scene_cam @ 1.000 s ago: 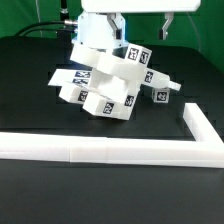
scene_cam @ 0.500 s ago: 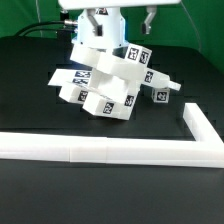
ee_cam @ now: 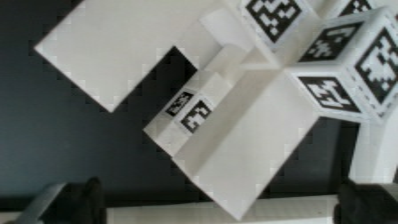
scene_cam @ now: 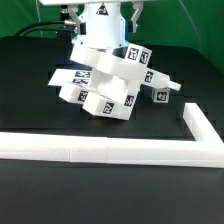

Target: Assemble chair

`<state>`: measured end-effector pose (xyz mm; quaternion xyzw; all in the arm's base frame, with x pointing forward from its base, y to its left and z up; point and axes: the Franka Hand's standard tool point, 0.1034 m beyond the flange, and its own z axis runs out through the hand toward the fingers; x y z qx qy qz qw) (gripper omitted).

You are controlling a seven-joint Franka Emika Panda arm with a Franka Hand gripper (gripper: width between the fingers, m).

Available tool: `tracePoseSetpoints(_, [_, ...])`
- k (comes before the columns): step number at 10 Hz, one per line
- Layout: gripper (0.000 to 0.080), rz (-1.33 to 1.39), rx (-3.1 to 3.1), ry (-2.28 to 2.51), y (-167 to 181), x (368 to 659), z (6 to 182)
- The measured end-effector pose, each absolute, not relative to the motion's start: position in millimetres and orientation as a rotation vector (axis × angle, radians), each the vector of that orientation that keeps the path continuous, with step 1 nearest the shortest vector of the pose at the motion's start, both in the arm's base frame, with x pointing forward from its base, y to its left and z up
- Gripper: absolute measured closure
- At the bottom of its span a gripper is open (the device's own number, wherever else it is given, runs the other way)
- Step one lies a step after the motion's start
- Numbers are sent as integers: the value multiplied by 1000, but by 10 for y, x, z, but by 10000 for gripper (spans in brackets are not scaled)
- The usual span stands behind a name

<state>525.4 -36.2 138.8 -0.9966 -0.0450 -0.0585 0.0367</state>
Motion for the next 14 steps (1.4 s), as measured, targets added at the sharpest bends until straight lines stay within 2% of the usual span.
tracePoseSetpoints(3, [151, -161, -3064, -143, -757, 5190, 1360])
tracePoseSetpoints(7, [151, -158, -3066, -117, -757, 5180, 1346])
tracePoseSetpoints(10, [151, -174, -3093, -114, -985, 5121, 1241])
tracePoseSetpoints(12, [151, -184, -3108, -120, -938, 4931, 1134])
tracePoseSetpoints(14, [151, -182, -3110, -116, -940, 4946, 1130])
